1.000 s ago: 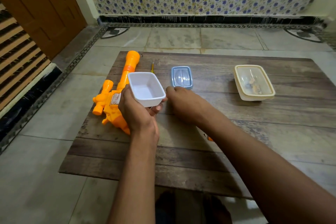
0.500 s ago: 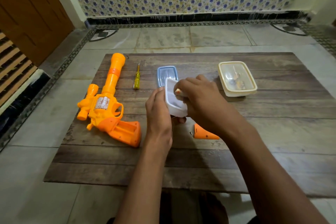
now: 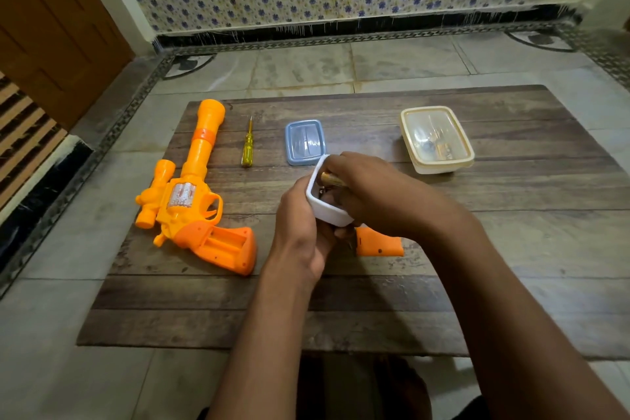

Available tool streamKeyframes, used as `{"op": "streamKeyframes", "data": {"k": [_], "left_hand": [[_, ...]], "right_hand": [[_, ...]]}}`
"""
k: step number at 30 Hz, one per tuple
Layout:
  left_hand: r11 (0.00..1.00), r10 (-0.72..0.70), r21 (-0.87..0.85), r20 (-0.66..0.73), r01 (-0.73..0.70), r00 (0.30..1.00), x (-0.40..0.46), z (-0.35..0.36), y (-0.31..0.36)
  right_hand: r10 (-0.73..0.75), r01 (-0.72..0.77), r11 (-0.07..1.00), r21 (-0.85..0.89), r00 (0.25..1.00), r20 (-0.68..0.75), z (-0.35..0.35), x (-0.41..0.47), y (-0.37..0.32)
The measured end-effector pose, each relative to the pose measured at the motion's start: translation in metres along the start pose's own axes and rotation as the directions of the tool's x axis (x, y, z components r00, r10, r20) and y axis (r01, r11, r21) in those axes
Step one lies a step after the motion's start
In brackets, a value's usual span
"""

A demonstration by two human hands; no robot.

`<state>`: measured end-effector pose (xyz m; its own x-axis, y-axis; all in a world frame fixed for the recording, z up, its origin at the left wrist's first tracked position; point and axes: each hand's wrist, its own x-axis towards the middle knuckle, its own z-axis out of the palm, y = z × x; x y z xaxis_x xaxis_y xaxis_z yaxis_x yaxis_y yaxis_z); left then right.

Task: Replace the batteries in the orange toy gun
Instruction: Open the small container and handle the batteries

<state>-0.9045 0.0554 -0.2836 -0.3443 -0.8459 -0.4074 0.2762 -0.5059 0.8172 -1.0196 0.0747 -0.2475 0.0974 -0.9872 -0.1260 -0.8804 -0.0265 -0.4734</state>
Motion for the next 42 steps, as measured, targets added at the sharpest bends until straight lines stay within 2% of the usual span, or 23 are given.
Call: {"op": "streamKeyframes", "data": {"k": [5,12,20,24,28,31,33,36,40,42], "left_hand": [[0.997,-0.021,-0.080,-0.021,0.020,1.000,-0.003,0.000,0.003],[0.997,-0.015,-0.074,0.024,0.017,1.000,-0.006,0.001,0.005],[0.998,0.001,-0.066,0.038,0.002,0.999,-0.002,-0.006,0.005],[0.999,0.027,-0.042,0.035,-0.025,0.999,0.000,-0.010,0.006],[0.998,0.054,-0.038,0.022,-0.053,0.998,0.002,-0.015,0.007],[0.995,0.073,-0.073,-0.020,-0.074,0.997,0.004,-0.019,0.010],[0.993,0.087,-0.075,-0.057,-0.091,0.995,0.005,-0.022,0.011],[0.993,0.104,-0.049,-0.119,-0.111,0.987,0.010,-0.027,0.011],[0.993,0.102,-0.044,-0.209,-0.114,0.973,0.016,-0.033,0.011],[0.993,0.102,-0.040,-0.246,-0.115,0.964,0.019,-0.036,0.009]], "right_hand": [[-0.022,0.027,0.998,0.057,0.996,-0.085,-0.003,0.001,-0.002],[-0.008,0.026,0.997,0.068,0.966,-0.259,-0.006,0.000,-0.002],[-0.053,0.057,0.998,0.005,0.961,-0.271,0.000,0.002,-0.001],[-0.080,0.106,0.992,0.067,0.949,-0.306,0.007,0.006,0.005],[-0.085,0.168,0.976,0.136,0.876,-0.475,0.008,0.007,0.007],[-0.021,0.195,0.957,0.213,0.782,-0.623,0.009,0.008,0.011],[0.033,0.176,0.954,0.244,0.746,-0.665,0.012,0.012,0.018],[0.108,0.084,0.961,0.265,0.764,-0.636,0.021,0.027,0.028],[0.104,-0.040,0.987,0.158,0.901,-0.420,0.036,0.057,0.032],[0.087,-0.060,0.994,0.093,0.940,-0.331,0.044,0.075,0.033]]}}
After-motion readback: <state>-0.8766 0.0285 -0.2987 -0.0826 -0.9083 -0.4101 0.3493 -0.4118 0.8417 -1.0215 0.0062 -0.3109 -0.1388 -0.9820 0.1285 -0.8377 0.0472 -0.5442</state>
